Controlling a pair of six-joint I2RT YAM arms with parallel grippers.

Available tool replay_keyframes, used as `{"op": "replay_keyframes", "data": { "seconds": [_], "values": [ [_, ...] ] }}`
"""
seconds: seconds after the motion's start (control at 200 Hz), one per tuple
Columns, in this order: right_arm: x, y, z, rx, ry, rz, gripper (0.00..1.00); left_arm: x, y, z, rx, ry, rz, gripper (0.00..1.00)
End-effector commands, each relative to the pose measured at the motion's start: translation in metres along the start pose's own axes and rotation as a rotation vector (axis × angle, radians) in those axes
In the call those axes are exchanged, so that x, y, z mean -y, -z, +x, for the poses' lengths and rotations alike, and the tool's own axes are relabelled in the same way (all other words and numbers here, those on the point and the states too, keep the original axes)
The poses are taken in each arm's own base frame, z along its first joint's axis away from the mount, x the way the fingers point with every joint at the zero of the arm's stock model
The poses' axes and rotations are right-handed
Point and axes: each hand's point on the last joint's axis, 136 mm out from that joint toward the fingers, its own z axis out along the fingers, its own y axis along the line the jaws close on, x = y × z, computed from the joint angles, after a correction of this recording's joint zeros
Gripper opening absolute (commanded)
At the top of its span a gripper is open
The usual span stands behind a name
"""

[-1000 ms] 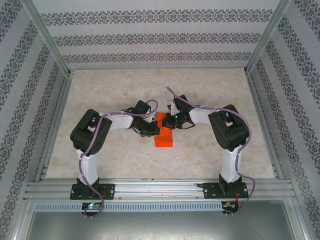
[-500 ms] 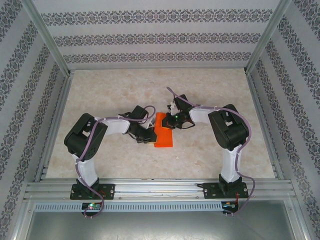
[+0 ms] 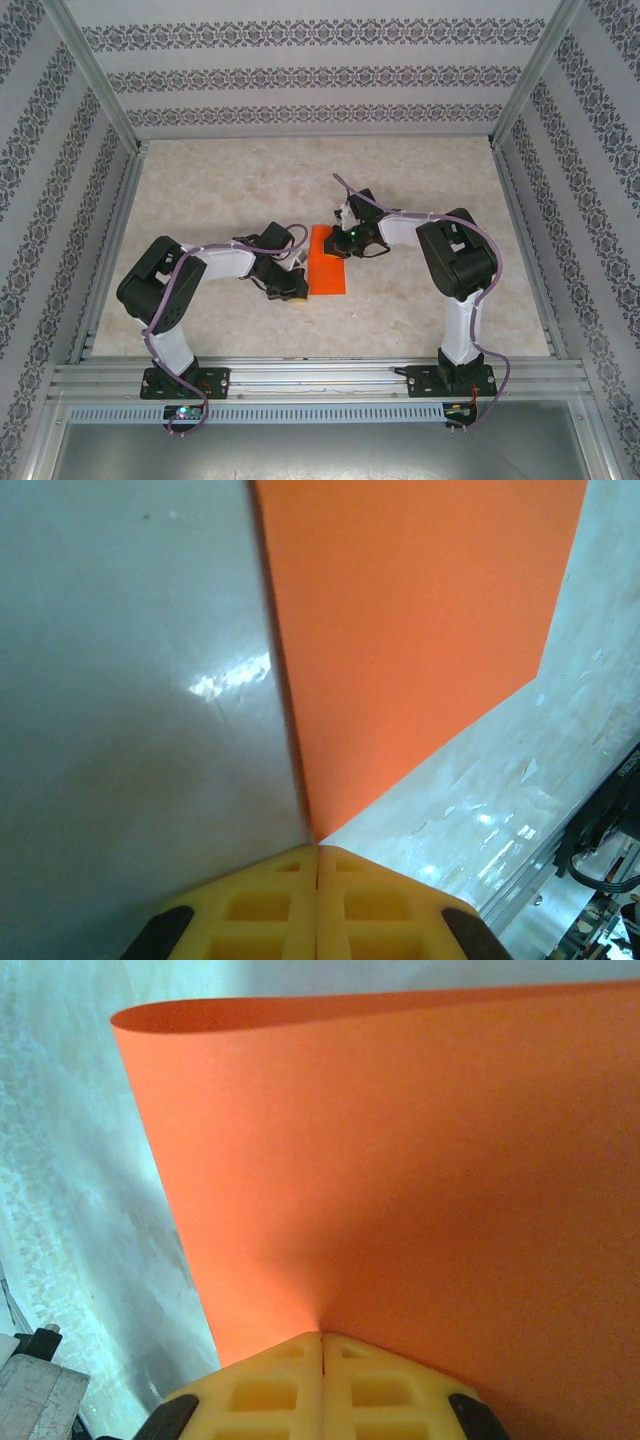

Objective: Fold a paper plane with a square sheet of paper (fold left side to right side)
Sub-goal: First fold the square sheet of paper in half at the center of the table, then hold the square sheet of paper at the center of the table.

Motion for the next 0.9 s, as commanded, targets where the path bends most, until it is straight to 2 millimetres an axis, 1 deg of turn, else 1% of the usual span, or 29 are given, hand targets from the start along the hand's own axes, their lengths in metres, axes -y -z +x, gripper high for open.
{"op": "replay_keyframes", "data": {
  "seconds": [0.0,0.1,0.16,0.2,0.27,0.455,0.565,0.7,0.839,0.894],
  "values": [
    [0.051,-0.011,0.012,-0.025,-0.036,0.173,0.0,-0.004,0.013,0.025,-0.07,0.059,-0.068,0.07],
    [0.046,-0.01,0.011,-0.02,-0.021,0.164,0.0,0.016,0.036,-0.002,0.018,0.016,-0.022,0.08],
    [0.044,-0.01,0.01,-0.015,-0.016,0.161,0.0,0.024,0.046,-0.019,0.061,0.001,0.01,0.08],
    [0.043,-0.01,0.009,-0.011,-0.011,0.16,0.0,0.026,0.049,-0.031,0.083,-0.001,0.024,0.08],
    [0.042,-0.011,0.01,-0.011,-0.01,0.159,0.0,0.029,0.048,-0.047,0.095,-0.017,0.036,0.08],
    [0.041,-0.011,0.01,-0.009,-0.006,0.163,0.0,0.033,0.034,-0.083,0.12,-0.058,0.022,0.07],
    [0.04,-0.011,0.01,-0.01,-0.006,0.163,0.0,0.034,0.026,-0.095,0.125,-0.059,0.037,0.07],
    [0.04,-0.013,0.01,-0.012,-0.002,0.163,0.0,0.034,0.009,-0.098,0.105,-0.055,0.05,0.07],
    [0.037,-0.013,0.011,-0.013,-0.001,0.159,0.0,0.017,-0.005,-0.097,0.1,-0.013,0.005,0.07],
    [0.035,-0.012,0.009,-0.009,0.004,0.153,0.0,0.01,-0.01,-0.094,0.094,0.01,-0.006,0.07]
  ]
}}
